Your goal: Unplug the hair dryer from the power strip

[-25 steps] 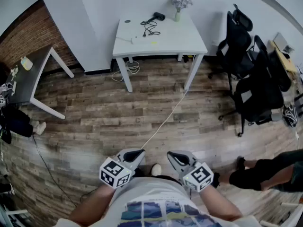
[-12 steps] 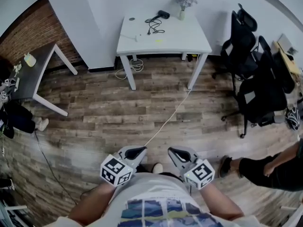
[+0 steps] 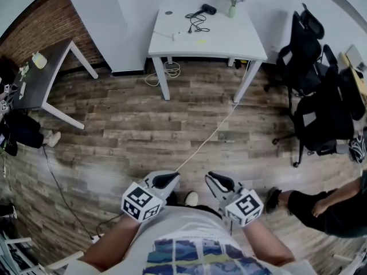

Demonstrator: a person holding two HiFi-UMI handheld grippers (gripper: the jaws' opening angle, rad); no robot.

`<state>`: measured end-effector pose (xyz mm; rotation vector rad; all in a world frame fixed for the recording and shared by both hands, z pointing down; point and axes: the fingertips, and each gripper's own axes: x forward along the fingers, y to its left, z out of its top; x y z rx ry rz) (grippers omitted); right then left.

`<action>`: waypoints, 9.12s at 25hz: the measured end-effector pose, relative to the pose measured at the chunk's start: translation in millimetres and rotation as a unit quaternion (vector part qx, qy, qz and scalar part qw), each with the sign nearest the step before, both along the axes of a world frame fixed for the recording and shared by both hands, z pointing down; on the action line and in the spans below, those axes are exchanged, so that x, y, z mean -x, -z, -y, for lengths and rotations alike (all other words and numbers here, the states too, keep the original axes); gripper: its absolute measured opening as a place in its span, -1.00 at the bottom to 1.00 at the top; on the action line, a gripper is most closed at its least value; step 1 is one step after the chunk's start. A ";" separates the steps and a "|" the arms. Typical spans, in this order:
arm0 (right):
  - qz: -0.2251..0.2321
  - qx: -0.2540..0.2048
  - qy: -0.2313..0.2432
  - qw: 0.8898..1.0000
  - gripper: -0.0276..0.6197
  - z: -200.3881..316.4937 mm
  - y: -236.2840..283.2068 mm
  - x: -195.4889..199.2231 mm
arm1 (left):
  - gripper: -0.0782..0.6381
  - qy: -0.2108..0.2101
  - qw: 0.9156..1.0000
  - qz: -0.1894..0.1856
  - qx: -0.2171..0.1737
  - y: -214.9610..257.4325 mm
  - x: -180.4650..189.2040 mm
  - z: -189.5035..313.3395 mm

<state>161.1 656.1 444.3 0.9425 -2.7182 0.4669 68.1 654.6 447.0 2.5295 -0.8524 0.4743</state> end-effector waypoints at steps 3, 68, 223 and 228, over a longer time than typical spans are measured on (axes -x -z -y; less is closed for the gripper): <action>0.001 0.008 -0.008 1.000 -0.79 17.3 -3.6 3.6 | -0.77 0.000 1.000 -0.008 0.014 -5.5 7.5 14.5; -0.042 0.026 0.027 0.998 -0.71 672.1 -35.8 -12.7 | -0.78 0.082 0.994 0.073 0.002 -29.6 42.4 719.3; -0.043 0.065 -0.113 0.991 -0.73 978.4 -38.8 63.1 | -0.78 -0.140 0.986 0.051 0.080 -166.9 55.9 910.2; -0.042 0.065 -0.118 0.990 -0.73 977.4 -39.3 60.2 | -0.78 -0.138 0.986 0.050 0.080 -167.0 58.1 910.3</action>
